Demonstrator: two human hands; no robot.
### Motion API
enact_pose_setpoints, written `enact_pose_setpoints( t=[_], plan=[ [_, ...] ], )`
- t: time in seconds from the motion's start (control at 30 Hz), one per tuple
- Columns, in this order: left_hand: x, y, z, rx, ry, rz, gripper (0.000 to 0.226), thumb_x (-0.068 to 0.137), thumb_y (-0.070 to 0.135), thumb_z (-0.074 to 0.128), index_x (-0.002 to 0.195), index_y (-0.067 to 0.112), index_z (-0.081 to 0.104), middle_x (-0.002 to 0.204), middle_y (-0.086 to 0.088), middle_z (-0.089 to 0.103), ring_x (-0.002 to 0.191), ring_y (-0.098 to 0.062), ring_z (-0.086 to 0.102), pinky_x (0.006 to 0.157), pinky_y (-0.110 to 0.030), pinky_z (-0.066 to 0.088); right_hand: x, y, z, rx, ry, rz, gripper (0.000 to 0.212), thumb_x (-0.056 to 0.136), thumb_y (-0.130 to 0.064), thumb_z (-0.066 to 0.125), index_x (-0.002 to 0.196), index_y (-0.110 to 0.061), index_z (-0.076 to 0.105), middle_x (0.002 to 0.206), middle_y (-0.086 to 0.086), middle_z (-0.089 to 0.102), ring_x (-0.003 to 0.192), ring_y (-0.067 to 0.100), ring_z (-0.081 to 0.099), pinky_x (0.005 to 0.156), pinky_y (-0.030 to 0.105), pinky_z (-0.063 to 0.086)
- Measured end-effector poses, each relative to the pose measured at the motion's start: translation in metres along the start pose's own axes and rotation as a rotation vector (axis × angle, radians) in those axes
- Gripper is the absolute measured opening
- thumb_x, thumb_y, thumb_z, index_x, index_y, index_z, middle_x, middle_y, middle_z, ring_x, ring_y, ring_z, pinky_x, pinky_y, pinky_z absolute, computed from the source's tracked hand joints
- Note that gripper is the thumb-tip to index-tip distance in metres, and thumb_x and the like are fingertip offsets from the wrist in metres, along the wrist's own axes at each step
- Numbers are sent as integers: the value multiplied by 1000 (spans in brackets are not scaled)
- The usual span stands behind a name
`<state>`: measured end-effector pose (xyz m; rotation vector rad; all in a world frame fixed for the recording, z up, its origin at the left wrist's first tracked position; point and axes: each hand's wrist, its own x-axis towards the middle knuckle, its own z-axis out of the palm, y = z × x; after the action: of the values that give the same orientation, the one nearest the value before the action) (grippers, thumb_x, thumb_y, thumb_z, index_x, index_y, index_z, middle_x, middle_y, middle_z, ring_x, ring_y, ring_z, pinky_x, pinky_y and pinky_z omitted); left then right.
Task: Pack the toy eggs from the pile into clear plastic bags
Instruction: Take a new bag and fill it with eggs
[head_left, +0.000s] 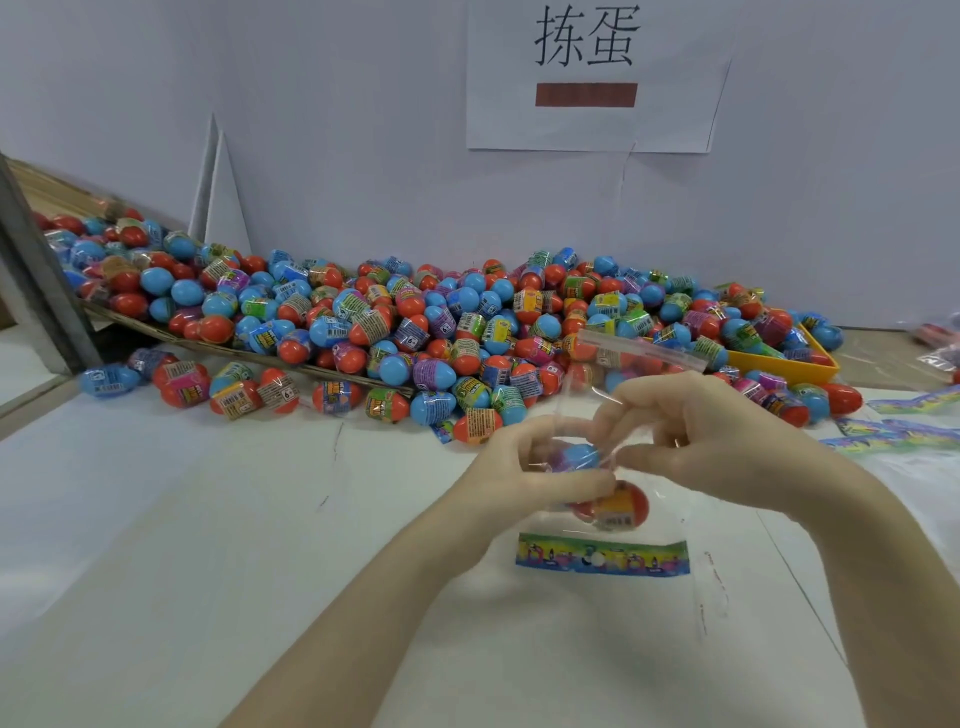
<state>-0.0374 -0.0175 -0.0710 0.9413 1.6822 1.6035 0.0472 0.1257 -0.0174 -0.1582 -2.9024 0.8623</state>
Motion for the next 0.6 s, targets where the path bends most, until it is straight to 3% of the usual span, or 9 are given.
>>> enact_pose_setpoints(
  t=[0.07, 0.1, 0.17, 0.27, 0.37, 0.47, 0.6],
  plan=[
    [-1, 3, -4, 2, -21, -21, 34, 68, 21, 75, 100, 29, 65, 110, -12, 68, 97, -24, 65, 89, -37, 50, 0, 1, -1, 11, -17, 23, 38, 84, 4, 57, 80, -34, 63, 79, -26, 67, 79, 9, 63, 73, 26, 54],
    [-1, 2, -5, 9, -19, -19, 34, 70, 17, 75, 100, 27, 65, 109, -12, 68, 94, -22, 64, 86, -33, 51, 0, 2, -1, 11, -39, 32, 41, 85, 6, 54, 81, -34, 63, 80, -27, 66, 86, 4, 63, 75, 21, 52],
    [1, 0, -6, 6, 10, -6, 31, 78, 7, 71, 105, 22, 63, 102, -10, 69, 85, -15, 64, 77, -22, 52, 0, 3, 0, -4, -86, 29, 41, 86, 5, 52, 83, -35, 63, 84, -25, 66, 82, -13, 57, 66, 9, 47],
    [3, -2, -5, -23, 77, -2, 27, 82, 7, 66, 100, 26, 60, 87, 1, 68, 75, -7, 63, 64, -10, 49, 1, 2, 2, -5, -132, 24, 23, 78, -15, 68, 92, -33, 62, 91, -18, 64, 61, -20, 51, 51, 3, 39],
    [3, -3, -3, -28, 125, 28, 24, 81, 10, 68, 97, 27, 61, 90, -3, 68, 75, -6, 64, 64, -8, 48, 0, 0, 4, -42, -141, 90, 29, 60, -42, 77, 84, -41, 61, 84, -23, 62, 74, -9, 54, 52, 12, 43],
    [3, -4, -3, -21, 128, 53, 21, 80, 14, 69, 96, 27, 63, 94, -4, 70, 76, -6, 66, 68, -13, 51, 2, -5, 7, -169, -136, 133, 30, 56, -48, 79, 75, -43, 56, 85, -23, 58, 82, 1, 53, 65, 18, 45],
    [3, -6, -3, 2, 104, 31, 19, 80, 15, 69, 96, 24, 64, 96, -8, 69, 82, -11, 64, 76, -19, 53, 1, -10, 9, -283, -111, 139, 33, 53, -52, 75, 79, -45, 55, 83, -18, 62, 81, 8, 57, 61, 21, 45]
  ],
)
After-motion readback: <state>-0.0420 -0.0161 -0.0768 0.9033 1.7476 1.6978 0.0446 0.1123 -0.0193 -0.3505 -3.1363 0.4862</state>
